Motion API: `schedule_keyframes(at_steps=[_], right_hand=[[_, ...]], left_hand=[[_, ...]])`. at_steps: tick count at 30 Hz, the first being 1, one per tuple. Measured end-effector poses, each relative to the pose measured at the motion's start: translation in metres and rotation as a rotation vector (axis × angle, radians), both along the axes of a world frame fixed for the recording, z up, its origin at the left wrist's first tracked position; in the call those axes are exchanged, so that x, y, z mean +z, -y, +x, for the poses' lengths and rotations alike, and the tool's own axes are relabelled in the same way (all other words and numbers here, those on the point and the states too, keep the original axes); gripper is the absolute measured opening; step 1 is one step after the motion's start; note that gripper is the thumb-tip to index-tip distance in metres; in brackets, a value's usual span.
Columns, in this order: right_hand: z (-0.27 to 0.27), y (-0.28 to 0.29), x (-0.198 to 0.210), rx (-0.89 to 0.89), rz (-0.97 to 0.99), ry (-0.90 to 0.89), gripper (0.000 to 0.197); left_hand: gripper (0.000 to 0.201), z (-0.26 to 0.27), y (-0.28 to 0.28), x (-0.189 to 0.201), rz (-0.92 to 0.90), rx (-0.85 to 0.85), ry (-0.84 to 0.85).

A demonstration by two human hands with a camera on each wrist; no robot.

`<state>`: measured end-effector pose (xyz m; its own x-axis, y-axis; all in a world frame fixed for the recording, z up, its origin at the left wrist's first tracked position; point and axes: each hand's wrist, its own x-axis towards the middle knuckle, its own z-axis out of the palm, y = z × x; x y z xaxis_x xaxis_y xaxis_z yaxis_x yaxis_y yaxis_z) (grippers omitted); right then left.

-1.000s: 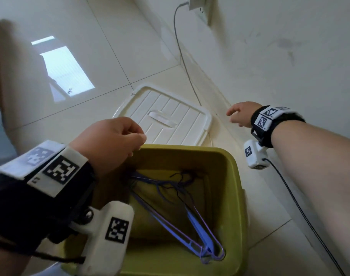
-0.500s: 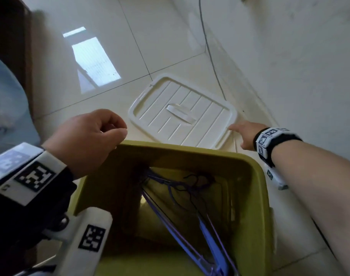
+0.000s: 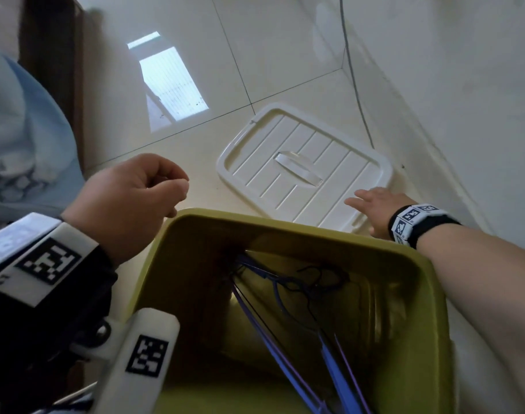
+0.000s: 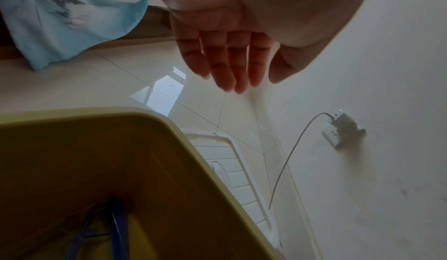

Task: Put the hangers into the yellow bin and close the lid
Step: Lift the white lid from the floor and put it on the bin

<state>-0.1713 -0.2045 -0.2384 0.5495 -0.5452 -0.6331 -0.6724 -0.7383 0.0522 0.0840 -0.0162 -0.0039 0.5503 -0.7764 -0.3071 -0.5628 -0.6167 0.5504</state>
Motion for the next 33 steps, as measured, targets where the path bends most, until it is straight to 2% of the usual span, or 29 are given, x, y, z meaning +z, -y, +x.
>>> schedule_keyframes(at_steps=[7, 10, 13, 16, 25, 28, 33], right_hand=[[0.001, -0.004, -0.011, 0.077, 0.084, -0.111, 0.080], [0.001, -0.009, -0.015, 0.083, 0.057, -0.071, 0.076], [0.000, -0.011, -0.019, 0.108, -0.021, -0.014, 0.056], [-0.002, -0.010, -0.018, 0.156, -0.059, -0.048, 0.040], [-0.004, -0.003, -0.013, 0.266, -0.046, -0.039, 0.039], [-0.001, 0.004, -0.001, 0.225, -0.022, 0.014, 0.037], [0.007, 0.021, 0.029, 0.000, 0.054, 0.237, 0.034]], left_hand=[[0.013, 0.014, 0.013, -0.004, -0.091, 0.213, -0.093], [0.009, 0.014, 0.018, -0.008, -0.101, 0.212, -0.086], [0.009, 0.014, 0.022, -0.009, -0.089, 0.191, -0.085], [0.010, 0.016, 0.023, -0.008, -0.094, 0.188, -0.084], [0.011, 0.020, 0.016, -0.002, -0.104, 0.184, -0.067], [0.012, 0.022, 0.011, -0.001, -0.094, 0.187, -0.079], [0.012, 0.019, 0.002, -0.003, -0.090, 0.176, -0.084]])
